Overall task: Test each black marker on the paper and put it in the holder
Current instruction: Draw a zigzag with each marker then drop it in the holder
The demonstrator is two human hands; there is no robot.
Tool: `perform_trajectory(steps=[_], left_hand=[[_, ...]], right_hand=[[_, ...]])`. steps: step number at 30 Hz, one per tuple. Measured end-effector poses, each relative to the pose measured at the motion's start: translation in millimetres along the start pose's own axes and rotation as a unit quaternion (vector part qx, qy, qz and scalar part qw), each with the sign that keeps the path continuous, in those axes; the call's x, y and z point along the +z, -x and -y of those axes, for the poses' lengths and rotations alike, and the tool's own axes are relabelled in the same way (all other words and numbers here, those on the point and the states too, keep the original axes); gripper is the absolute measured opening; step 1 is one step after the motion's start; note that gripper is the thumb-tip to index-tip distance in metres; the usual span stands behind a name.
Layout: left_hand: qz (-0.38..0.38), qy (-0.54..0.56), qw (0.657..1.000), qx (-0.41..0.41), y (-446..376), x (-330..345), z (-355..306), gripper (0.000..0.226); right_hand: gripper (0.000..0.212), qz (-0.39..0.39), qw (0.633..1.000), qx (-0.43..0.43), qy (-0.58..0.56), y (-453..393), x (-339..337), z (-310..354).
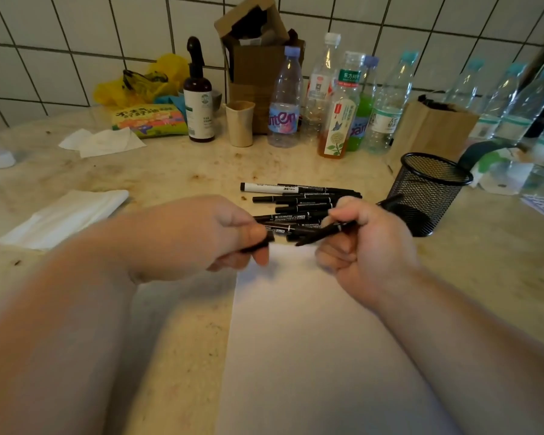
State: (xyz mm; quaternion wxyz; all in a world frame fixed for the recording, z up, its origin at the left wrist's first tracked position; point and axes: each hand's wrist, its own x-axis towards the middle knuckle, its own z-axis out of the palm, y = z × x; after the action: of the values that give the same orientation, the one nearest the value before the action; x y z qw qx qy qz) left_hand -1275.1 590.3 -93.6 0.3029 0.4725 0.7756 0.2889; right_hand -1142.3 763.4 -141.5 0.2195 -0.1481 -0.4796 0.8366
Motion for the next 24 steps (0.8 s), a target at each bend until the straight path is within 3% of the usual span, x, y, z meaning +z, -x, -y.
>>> perform_trajectory(steps=[3,6,9,12,16,24], left_hand=[[-0.175,0.064,0.981,-0.062,-6.3,-6.0,3.0,0.040],[-0.284,-0.084,0.952,-0.083,-16.7,2.5,6.3,0.032],[-0.301,-0.139,0.939,-0.089,-21.8,9.1,13.2,0.022],[-0.285,-0.182,0.935,-0.105,-31.3,14.1,18.5,0.017],[-0.287,-0.214,0.925,-0.130,-42.4,20.1,26.4,0.017],[-0.294,-0.229,0.920,-0.122,-51.8,23.5,35.3,0.014]], right_hand=[[0.028,0.002,0.997,-0.036,0.066,-2.2,-6.1,0.7],[0.020,0.020,0.969,-0.079,0.235,-1.1,-1.4,-8.4],[0.023,0.015,0.932,-0.095,0.349,1.8,3.9,-11.8],[0.030,-0.018,0.929,-0.094,0.356,3.3,8.3,-13.2],[0.015,-0.039,0.920,-0.099,0.377,4.0,13.7,-17.1],[0.015,-0.044,0.904,-0.100,0.414,5.4,19.7,-18.4]])
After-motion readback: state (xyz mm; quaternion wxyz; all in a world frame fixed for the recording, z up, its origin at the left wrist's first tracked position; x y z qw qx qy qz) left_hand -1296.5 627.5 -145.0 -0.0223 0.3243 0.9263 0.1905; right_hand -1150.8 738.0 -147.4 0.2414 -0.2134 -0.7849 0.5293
